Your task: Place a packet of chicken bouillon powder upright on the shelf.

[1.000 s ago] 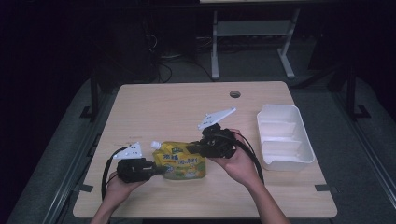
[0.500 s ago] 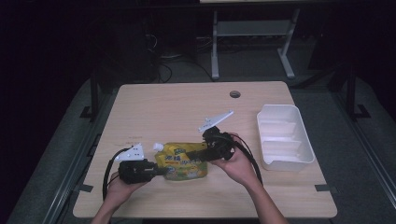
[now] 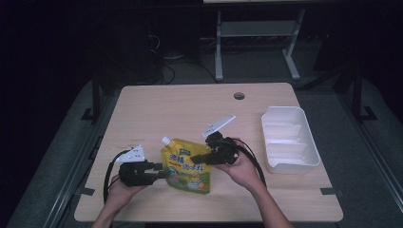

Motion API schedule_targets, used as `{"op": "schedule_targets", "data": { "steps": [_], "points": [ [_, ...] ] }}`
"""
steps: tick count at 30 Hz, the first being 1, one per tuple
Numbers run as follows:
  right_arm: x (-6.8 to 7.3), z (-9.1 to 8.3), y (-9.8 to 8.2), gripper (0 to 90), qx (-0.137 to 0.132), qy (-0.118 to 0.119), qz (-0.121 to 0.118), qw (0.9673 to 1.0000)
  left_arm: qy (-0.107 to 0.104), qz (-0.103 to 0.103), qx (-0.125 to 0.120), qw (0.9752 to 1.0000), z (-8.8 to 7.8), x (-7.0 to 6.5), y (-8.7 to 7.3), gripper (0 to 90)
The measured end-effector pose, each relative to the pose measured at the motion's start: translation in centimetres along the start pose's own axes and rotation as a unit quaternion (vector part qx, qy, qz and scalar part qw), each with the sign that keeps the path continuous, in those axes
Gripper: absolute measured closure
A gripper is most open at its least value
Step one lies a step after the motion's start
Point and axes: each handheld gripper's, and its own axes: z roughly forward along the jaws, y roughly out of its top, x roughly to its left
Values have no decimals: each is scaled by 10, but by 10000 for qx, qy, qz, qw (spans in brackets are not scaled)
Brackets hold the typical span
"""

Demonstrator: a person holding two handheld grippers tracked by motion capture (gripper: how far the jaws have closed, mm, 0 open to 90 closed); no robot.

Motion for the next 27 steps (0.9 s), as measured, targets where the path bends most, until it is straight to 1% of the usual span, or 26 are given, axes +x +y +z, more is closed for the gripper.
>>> {"op": "schedule_targets", "data": {
  "steps": [1, 2, 4, 6, 7, 9, 10, 11, 12, 14, 15, 17, 21, 22, 24, 25, 26, 27],
  "points": [
    [0, -2, 0, 886, -17, -26, 0, 10000, 37, 11, 14, 10000, 0, 1, -1, 631],
    [-1, -8, 1, 886, -29, -86, -1, 10000, 72, -11, 23, 10000, -1, 2, -1, 618],
    [-2, -15, 3, 886, -32, -154, -26, 9999, 139, -61, 28, 9999, -2, 5, -3, 611],
    [-2, -25, 4, 886, -28, -225, -53, 9997, 151, -90, 20, 9998, -3, 6, -3, 604],
    [-2, -25, 4, 886, -28, -225, -53, 9997, 165, -98, 9, 9998, -4, 7, -4, 604],
    [-4, -35, 6, 887, -53, -284, -59, 9996, 194, -117, -5, 9997, -5, 8, -4, 601],
    [-6, -47, 6, 889, -97, -355, -24, 9993, 209, -126, 0, 9997, -6, 9, -4, 597],
    [-6, -47, 6, 889, -97, -355, -24, 9993, 215, -141, -18, 9997, -6, 9, -5, 597],
    [-7, -50, 6, 890, -103, -379, -15, 9992, 217, -133, 3, 9997, -6, 9, -5, 596],
    [-13, -64, 4, 894, -124, -442, 32, 9989, 235, -127, 41, 9996, -6, 10, -6, 593],
    [-13, -64, 4, 894, -124, -442, 32, 9989, 235, -127, 41, 9996, -6, 10, -6, 593],
    [-17, -71, 3, 894, -142, -438, 85, 9989, 242, -142, 58, 9996, -6, 10, -7, 591],
    [-23, -83, 1, 895, -273, -345, 118, 9990, 265, -149, 72, 9995, -7, 11, -9, 589],
    [-25, -88, 1, 895, -321, -312, 108, 9989, 268, -169, 70, 9995, -7, 12, -9, 583],
    [-28, -94, 2, 895, -345, -292, 111, 9989, 314, -236, 81, 9992, -9, 15, -11, 577],
    [-29, -97, 3, 895, -345, -284, 102, 9989, 314, -236, 81, 9992, -9, 15, -11, 571],
    [-32, -100, 3, 895, -356, -290, 68, 9989, 349, -287, 64, 9990, -10, 17, -13, 568],
    [-32, -100, 3, 895, -356, -290, 68, 9989, 349, -287, 64, 9990, -10, 17, -13, 564]
  ]
}}
